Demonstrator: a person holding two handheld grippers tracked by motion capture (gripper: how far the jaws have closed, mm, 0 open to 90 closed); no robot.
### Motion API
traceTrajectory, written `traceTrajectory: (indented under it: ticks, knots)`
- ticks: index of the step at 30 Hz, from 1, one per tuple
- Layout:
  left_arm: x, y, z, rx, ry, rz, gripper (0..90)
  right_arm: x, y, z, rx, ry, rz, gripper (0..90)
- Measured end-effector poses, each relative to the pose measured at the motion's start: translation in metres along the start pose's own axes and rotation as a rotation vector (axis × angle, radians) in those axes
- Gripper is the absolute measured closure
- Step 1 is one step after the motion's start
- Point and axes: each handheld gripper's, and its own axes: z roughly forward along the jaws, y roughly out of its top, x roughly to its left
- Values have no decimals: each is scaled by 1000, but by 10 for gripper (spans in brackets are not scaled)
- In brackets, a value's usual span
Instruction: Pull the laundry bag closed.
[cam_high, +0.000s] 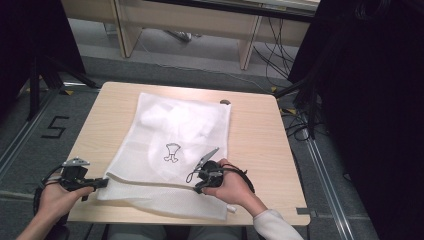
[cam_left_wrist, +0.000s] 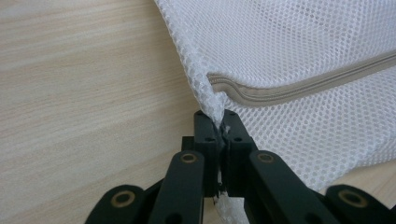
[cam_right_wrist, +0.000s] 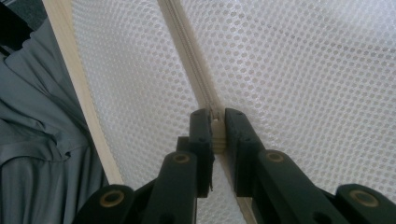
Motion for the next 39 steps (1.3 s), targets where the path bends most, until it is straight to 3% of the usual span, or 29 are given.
traceTrajectory:
  ticks: [14,39]
  knots:
    - [0,0,0,0,2,1,864,-4,-9,-4,1,-1,3,826]
    - [0,0,1,0,3,1,864,-14,-29,-12,7,-4,55,826]
